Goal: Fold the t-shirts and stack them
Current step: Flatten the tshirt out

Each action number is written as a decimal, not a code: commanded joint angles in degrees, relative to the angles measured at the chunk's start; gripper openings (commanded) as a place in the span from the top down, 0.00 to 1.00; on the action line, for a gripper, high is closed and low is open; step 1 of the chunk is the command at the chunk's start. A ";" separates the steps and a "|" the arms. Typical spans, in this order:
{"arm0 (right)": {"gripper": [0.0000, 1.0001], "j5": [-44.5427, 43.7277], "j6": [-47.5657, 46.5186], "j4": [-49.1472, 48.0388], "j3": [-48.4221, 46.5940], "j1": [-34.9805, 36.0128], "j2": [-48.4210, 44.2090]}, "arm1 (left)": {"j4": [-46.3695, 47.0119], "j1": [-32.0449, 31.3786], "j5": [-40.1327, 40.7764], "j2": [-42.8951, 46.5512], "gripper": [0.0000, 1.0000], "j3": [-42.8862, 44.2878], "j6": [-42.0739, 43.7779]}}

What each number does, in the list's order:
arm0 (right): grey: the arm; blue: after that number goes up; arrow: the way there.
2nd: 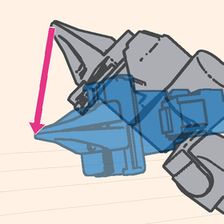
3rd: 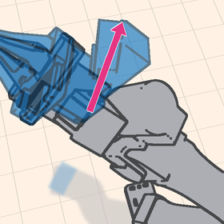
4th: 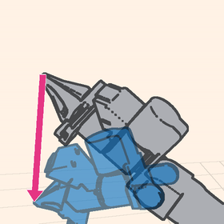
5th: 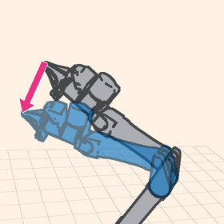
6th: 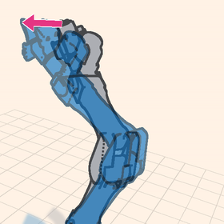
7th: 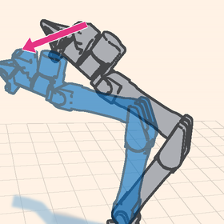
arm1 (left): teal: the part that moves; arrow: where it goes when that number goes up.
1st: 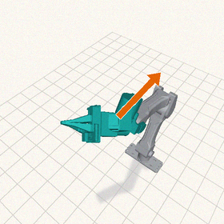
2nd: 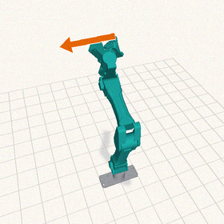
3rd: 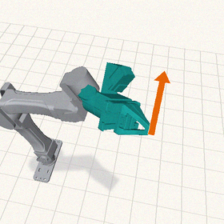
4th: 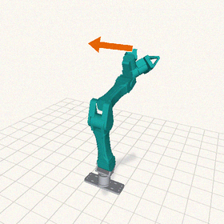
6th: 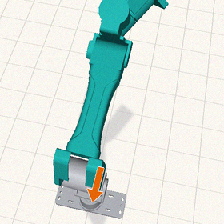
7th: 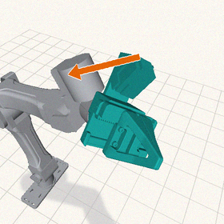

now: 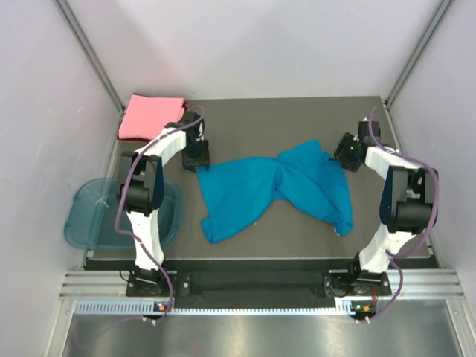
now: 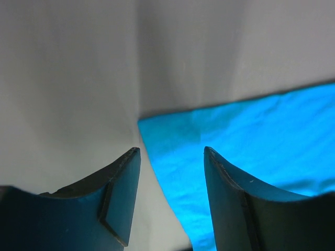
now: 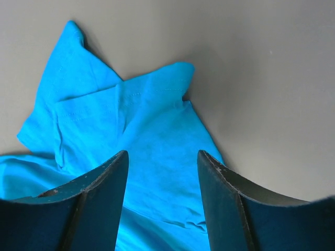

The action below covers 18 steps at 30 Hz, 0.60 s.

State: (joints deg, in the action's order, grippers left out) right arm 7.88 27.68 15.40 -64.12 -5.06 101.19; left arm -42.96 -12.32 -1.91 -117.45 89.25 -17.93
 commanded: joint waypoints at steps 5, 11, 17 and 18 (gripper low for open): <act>0.44 0.30 -0.61 -2.21 -0.04 -0.92 -3.62 | -0.99 0.36 3.15 -4.01 0.44 5.23 3.08; 0.37 -0.49 -0.52 -1.78 -0.04 -1.00 -3.28 | -0.90 0.36 2.18 -5.42 0.46 5.67 3.26; 0.35 -0.59 -0.09 -2.48 -0.39 -1.88 -1.08 | -1.51 0.28 -1.16 -5.78 0.79 6.19 3.08; 0.35 -0.50 -0.17 -2.57 -0.57 -2.06 -0.38 | -1.69 0.36 -1.42 -5.77 0.84 6.37 2.82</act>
State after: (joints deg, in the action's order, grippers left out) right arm 7.79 27.62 15.42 -64.12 -5.69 100.57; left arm -43.79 -12.14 -1.54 -122.34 94.19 -15.33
